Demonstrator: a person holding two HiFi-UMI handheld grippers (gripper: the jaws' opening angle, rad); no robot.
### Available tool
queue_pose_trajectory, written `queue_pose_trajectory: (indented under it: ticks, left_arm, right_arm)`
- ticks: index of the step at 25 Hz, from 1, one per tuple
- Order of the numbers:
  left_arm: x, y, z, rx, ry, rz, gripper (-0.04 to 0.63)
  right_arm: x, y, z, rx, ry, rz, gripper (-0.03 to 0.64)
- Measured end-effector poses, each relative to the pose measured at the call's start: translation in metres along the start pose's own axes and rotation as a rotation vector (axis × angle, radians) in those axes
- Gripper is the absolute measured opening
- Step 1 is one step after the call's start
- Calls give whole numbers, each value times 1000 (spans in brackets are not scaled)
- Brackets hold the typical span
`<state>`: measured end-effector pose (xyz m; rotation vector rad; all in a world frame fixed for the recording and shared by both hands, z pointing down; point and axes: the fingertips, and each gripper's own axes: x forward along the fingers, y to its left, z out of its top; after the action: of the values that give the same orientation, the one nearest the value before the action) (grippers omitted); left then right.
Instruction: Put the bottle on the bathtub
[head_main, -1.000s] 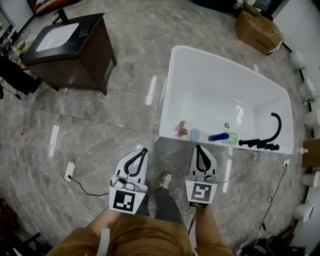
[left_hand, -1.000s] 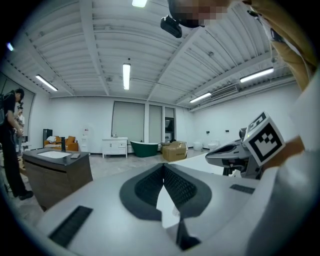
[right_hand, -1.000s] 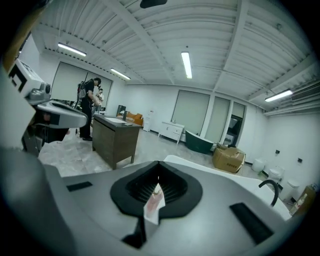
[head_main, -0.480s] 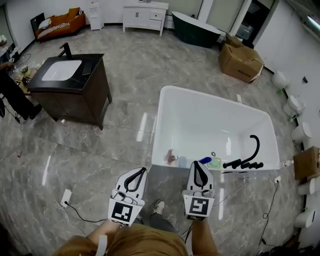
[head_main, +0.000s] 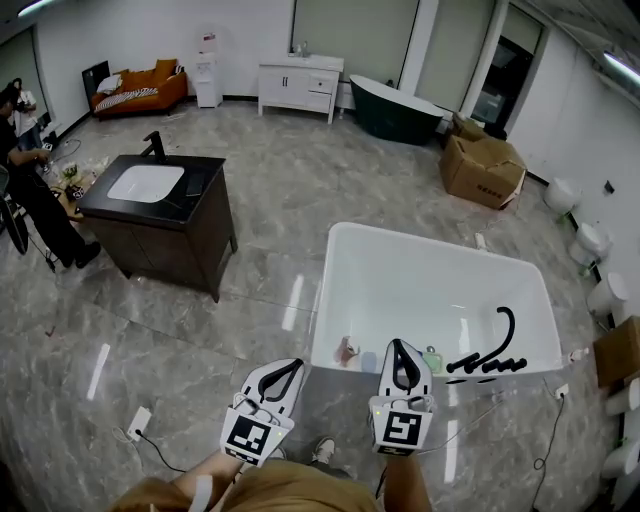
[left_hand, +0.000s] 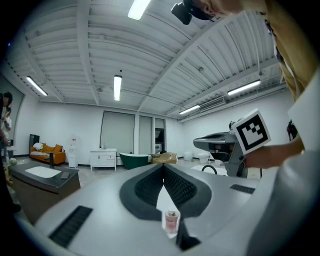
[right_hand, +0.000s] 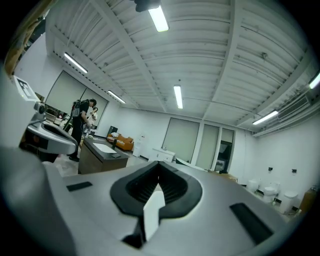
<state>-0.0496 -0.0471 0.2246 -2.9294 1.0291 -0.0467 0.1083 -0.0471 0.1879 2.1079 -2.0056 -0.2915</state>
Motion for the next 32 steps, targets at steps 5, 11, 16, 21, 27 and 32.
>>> queue_pose_trajectory:
  ticks: [5, 11, 16, 21, 27, 32]
  left_arm:
    - [-3, -3, 23, 3, -41, 5, 8]
    - [-8, 5, 52, -34, -79, 67, 8]
    - [-9, 9, 73, -33, -131, 94, 8]
    - [-3, 17, 87, 0, -157, 123, 8]
    - [-9, 32, 89, 25, -140, 210, 8]
    - [-9, 39, 80, 20, -123, 231, 8]
  right_arm:
    - [-4, -8, 22, 4, -39, 22, 5]
    - [-12, -22, 43, 41, -85, 60, 5]
    - [-17, -37, 54, 52, -113, 54, 5]
    - [-18, -51, 57, 54, -127, 52, 5]
    - [-18, -73, 54, 52, -140, 50, 5]
    - [-18, -80, 53, 51, -141, 49, 5]
